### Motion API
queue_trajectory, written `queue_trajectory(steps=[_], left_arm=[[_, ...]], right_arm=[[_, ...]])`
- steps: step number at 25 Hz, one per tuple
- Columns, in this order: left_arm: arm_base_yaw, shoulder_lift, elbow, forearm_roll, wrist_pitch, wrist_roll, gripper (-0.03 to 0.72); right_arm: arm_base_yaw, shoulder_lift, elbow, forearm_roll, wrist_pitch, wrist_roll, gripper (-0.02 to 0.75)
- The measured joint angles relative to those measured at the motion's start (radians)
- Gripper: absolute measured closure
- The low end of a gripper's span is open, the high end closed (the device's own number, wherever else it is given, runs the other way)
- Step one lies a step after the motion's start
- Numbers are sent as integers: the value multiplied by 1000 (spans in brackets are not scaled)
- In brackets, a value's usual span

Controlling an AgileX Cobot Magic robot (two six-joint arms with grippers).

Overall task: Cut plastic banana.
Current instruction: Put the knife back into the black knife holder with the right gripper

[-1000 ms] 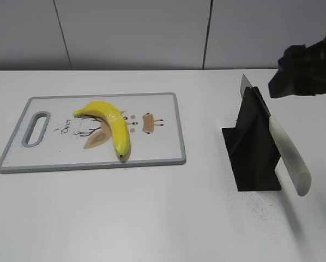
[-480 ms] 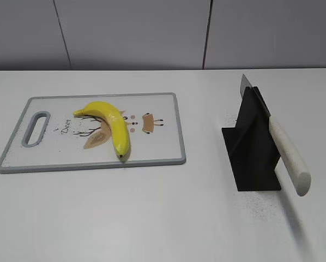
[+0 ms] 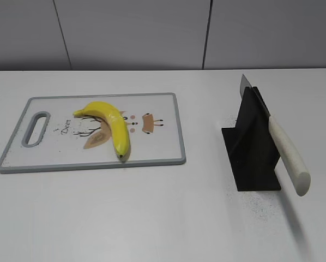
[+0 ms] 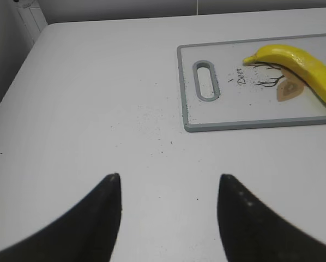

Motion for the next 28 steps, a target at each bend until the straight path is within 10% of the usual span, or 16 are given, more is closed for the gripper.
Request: queue_trajectory(steps=[28], left_arm=[[0, 0, 0, -1, 0, 0, 144]], right_arm=[[-38, -309, 24, 19, 123, -52, 150]])
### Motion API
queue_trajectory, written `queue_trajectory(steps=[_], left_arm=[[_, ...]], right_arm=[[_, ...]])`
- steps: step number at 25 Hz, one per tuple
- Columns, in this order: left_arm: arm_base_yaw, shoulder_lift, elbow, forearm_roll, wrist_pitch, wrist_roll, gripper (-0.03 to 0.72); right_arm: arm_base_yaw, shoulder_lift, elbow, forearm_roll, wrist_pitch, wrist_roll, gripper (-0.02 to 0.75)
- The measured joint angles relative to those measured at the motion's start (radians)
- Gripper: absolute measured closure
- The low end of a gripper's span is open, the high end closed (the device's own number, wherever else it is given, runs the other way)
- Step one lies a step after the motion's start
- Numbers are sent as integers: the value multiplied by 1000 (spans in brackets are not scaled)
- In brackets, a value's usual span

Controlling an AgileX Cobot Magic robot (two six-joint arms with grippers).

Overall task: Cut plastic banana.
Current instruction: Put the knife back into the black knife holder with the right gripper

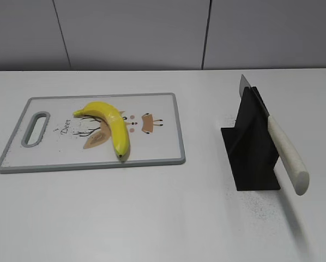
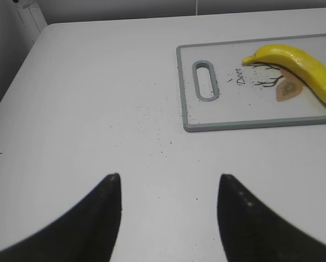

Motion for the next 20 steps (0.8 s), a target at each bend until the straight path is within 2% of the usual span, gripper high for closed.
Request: queue_trajectory(steps=[10, 20], left_arm=[[0, 0, 0, 0, 0, 0, 144], [0, 0, 0, 0, 0, 0, 179]], right_arm=[[-275, 0, 0, 4, 0, 0, 180], [-294, 0, 0, 5, 0, 0, 181]])
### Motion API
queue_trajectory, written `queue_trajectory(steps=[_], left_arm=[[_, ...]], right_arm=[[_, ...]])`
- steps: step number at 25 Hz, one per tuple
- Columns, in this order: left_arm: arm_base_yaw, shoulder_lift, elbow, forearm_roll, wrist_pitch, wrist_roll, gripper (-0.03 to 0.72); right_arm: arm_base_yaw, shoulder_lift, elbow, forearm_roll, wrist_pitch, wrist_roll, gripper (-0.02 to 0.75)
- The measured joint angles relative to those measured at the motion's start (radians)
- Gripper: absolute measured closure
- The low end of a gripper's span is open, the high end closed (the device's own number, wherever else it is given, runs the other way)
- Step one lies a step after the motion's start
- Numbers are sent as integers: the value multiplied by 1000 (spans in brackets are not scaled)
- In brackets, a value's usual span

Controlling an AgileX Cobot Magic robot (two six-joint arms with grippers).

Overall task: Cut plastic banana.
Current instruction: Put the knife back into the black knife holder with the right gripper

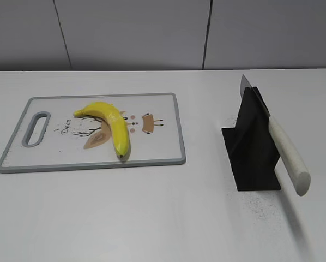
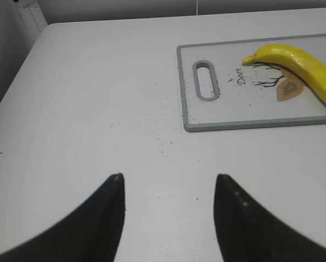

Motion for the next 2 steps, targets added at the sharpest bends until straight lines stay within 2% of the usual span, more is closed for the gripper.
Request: queue_trajectory(steps=[2], left_arm=[[0, 0, 0, 0, 0, 0, 180]], right_arm=[[0, 0, 0, 0, 0, 0, 181]])
